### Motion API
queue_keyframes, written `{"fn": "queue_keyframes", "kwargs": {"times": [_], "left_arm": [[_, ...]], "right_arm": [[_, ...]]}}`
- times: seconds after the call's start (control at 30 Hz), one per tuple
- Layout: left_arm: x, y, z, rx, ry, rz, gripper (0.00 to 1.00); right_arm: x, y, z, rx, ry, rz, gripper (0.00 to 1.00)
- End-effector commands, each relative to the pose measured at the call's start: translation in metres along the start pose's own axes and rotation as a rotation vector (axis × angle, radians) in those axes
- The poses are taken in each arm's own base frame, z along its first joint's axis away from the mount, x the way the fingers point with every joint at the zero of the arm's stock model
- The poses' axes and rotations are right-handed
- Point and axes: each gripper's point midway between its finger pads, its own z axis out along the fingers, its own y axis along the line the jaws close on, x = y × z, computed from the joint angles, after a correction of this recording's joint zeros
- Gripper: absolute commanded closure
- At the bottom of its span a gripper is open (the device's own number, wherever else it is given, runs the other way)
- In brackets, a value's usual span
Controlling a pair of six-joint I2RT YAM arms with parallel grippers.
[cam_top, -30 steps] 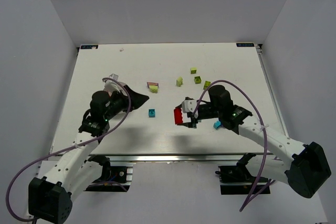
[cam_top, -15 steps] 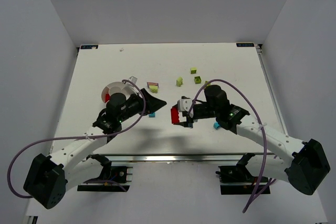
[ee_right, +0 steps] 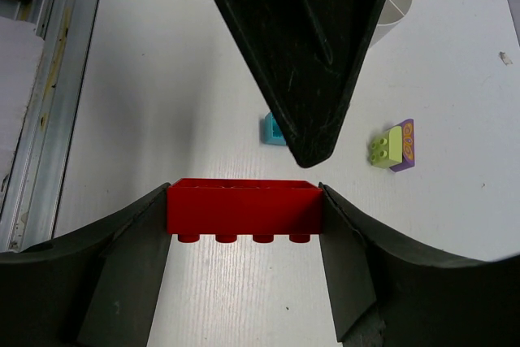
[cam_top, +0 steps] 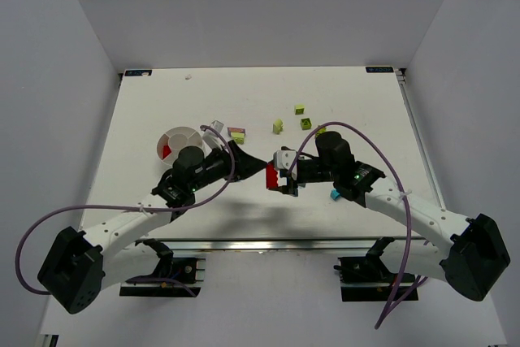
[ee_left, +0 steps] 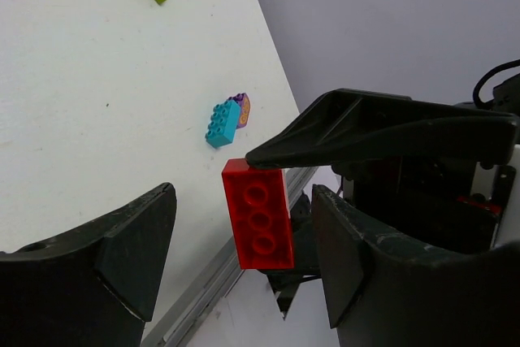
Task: Sort the legos into containers by color
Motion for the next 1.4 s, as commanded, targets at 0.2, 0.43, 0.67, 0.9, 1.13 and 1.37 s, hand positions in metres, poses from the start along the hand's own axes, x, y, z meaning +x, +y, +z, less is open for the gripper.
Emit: {"fn": "queue_keyframes", "kwargs": {"times": [0.2, 0.43, 0.67, 0.9, 1.13, 1.37], "left_arm": [[0.008, -0.008, 0.011, 0.024, 0.033, 0.011, 0.23], [0.011, -0.017, 0.021, 0.053, 0.056, 0.017, 0.23], [0.01, -0.019, 0.026, 0.057, 0.065, 0.024, 0.24], [0.016, -0.016, 0.026, 0.046, 0.102, 0.032, 0.31], [0.024, -0.017, 0.025, 0.067, 0.147, 0.033, 0.61], [0.03, -0.015, 0.021, 0.051, 0.186, 0.055, 0.85]], "right_arm": [[-0.027, -0.019, -0.001, 0.05, -0.062, -0.061, 1.0], [-0.027, -0.016, -0.001, 0.036, -0.066, -0.062, 1.0], [-0.025, -0.008, -0.002, 0.011, -0.062, -0.099, 1.0], [-0.021, -0.005, -0.002, 0.005, -0.053, -0.124, 1.0], [-0.021, -0.007, -0.002, 0.015, -0.047, -0.126, 0.89], [-0.018, -0.011, -0.003, 0.042, -0.033, -0.107, 0.66]]}}
